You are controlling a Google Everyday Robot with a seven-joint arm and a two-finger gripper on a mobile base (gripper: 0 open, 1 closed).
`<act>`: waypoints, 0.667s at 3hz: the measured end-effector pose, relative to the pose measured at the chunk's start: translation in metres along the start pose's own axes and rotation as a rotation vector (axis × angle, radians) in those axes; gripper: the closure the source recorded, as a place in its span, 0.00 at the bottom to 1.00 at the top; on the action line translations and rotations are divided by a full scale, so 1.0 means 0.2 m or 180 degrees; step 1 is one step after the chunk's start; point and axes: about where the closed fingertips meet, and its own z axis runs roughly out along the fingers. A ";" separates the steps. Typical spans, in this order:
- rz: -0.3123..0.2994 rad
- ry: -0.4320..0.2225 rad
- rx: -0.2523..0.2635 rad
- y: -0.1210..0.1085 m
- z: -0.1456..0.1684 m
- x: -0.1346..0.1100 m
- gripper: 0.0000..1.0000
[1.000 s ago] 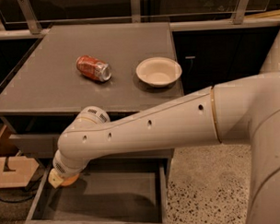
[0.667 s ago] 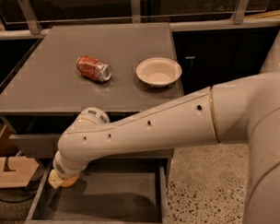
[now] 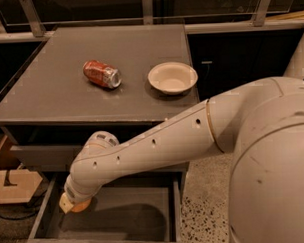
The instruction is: Place orange into middle drawer
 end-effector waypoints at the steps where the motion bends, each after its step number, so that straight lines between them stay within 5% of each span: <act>1: 0.0180 0.0109 0.0027 -0.05 0.10 0.08 1.00; 2: 0.0217 0.0122 0.0030 -0.06 0.11 0.09 1.00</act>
Offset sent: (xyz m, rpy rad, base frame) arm -0.0015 -0.0078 -0.0275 -0.0274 0.0446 -0.0465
